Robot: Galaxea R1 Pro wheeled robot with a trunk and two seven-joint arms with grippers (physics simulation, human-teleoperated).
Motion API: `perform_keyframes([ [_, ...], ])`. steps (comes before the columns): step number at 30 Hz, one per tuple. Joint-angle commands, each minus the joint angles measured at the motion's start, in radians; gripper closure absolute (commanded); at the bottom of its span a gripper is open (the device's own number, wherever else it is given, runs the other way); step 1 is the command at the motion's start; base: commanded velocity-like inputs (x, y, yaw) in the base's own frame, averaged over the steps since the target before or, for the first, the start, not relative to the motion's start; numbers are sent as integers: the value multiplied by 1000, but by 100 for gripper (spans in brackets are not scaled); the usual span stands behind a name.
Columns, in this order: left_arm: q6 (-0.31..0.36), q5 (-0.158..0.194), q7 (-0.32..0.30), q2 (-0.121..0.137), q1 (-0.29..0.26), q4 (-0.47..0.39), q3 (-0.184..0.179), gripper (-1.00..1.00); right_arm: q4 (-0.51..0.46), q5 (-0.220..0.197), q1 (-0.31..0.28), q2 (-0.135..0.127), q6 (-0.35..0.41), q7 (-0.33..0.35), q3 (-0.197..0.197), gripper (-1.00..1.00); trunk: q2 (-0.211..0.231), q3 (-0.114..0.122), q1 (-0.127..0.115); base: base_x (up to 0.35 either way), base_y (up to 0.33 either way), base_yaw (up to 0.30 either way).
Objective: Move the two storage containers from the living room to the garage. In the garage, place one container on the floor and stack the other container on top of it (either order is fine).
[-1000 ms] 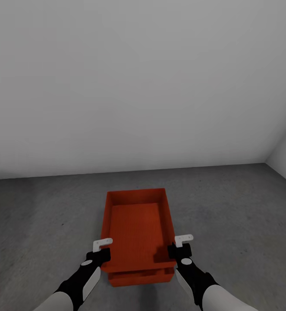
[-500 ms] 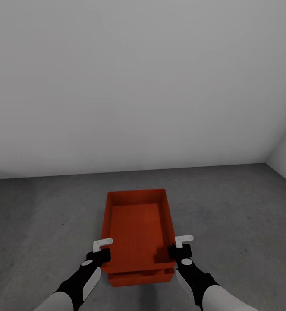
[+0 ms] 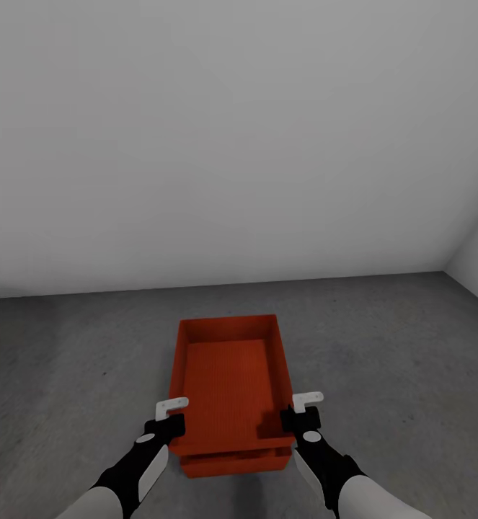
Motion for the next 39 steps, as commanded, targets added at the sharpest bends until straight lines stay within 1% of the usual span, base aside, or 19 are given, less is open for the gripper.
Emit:
perform_keyframes([
  [1,3,-8,64,1,-1,-4,9,100,67,-6,0,-1,-5,-16,11,100,0,-1,0,0,0,0],
  [9,3,-7,64,1,-1,-4,9,100,67,-7,0,0,-2,-16,11,100,0,-1,0,0,0,0],
  [10,-3,5,14,2,-1,4,-2,100,5,-9,0,-4,-1,-16,9,100,0,-1,0,0,0,0],
  [12,-3,24,15,4,0,8,-11,100,13,-7,0,0,1,-14,12,100,0,-1,0,0,0,0],
  [15,-3,63,16,5,0,4,-25,100,14,2,0,1,2,-13,29,100,0,-1,0,0,0,0],
  [16,-3,68,14,6,0,3,-27,100,12,4,0,0,1,-13,30,100,0,-1,0,0,0,0],
  [19,-3,65,9,9,0,2,-23,100,9,-2,0,-3,1,-13,28,100,0,-1,0,0,0,0],
  [30,-3,44,-3,10,0,1,6,100,8,-1,0,-4,1,-10,21,100,0,-1,0,0,0,0],
  [39,-3,42,-4,10,0,1,9,100,8,5,0,-4,1,-7,14,100,0,-1,0,0,0,0],
])
